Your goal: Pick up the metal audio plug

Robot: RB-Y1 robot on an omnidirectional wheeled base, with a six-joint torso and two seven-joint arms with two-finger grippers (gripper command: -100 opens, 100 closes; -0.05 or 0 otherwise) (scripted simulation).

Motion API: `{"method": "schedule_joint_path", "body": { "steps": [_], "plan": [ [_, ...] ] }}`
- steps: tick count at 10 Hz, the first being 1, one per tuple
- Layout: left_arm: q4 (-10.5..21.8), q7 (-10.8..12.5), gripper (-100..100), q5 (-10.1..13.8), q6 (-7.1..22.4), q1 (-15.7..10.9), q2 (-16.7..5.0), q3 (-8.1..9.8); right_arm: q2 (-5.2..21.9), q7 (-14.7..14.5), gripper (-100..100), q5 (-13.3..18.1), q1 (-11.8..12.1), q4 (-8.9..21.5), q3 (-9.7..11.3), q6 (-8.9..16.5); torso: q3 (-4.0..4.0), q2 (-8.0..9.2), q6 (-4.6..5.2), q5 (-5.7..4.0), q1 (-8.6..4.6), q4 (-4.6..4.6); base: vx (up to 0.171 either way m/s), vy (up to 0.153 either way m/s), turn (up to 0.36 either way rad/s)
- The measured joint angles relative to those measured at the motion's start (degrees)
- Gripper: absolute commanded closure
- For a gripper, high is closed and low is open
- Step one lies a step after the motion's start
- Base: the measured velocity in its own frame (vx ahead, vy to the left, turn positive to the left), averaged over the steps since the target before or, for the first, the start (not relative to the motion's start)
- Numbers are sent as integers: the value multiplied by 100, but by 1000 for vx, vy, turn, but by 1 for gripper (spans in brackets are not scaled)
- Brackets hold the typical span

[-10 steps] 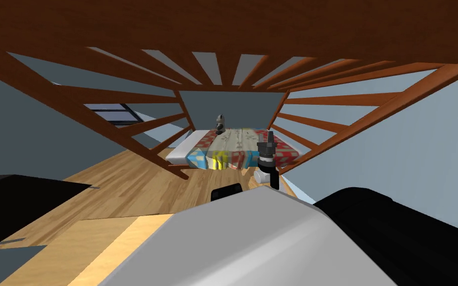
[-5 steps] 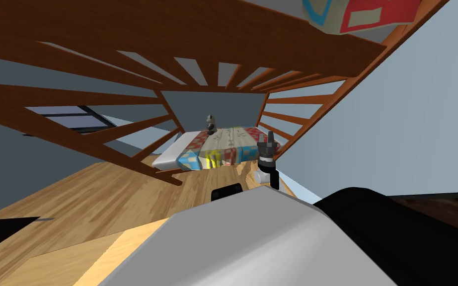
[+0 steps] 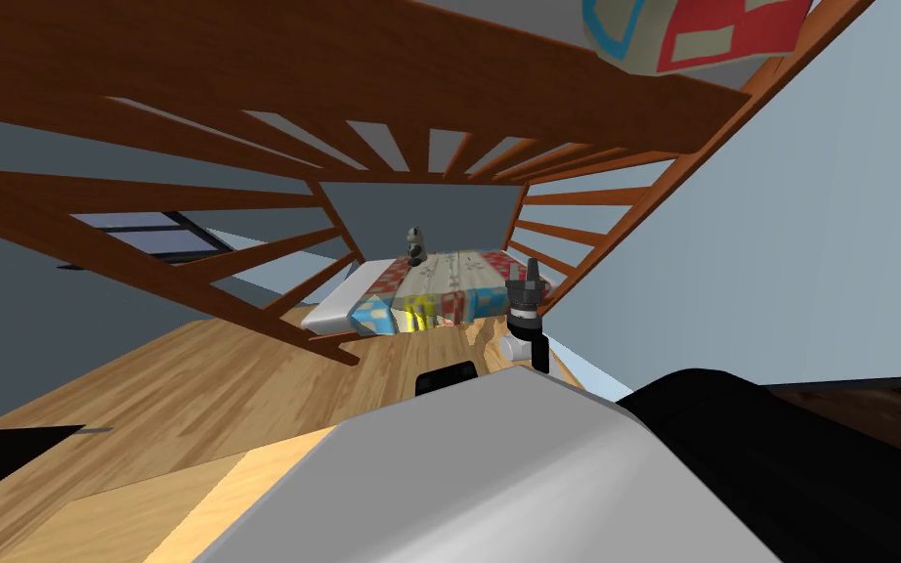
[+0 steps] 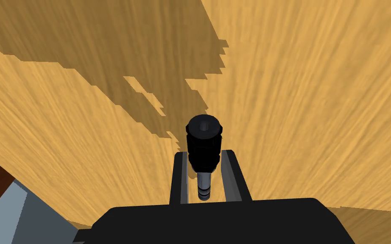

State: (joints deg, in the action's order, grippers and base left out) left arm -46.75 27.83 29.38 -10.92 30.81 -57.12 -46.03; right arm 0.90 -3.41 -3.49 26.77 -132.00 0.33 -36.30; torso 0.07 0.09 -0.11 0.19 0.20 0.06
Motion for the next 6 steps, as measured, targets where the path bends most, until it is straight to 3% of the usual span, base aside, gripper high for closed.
{"method": "schedule_joint_path", "body": {
  "steps": [1,6],
  "plan": [
    [0,0,100,0,0,0,0,0,0,0,0,0,0,0,0,0,0,0,0,0,0,0,55,30,249],
    [-598,-428,100,-205,144,117,-289,177,1,0,0,0,2,0,-1,-1,-29,-49,-4,2,16,-11,134,31,352]
  ]
}}
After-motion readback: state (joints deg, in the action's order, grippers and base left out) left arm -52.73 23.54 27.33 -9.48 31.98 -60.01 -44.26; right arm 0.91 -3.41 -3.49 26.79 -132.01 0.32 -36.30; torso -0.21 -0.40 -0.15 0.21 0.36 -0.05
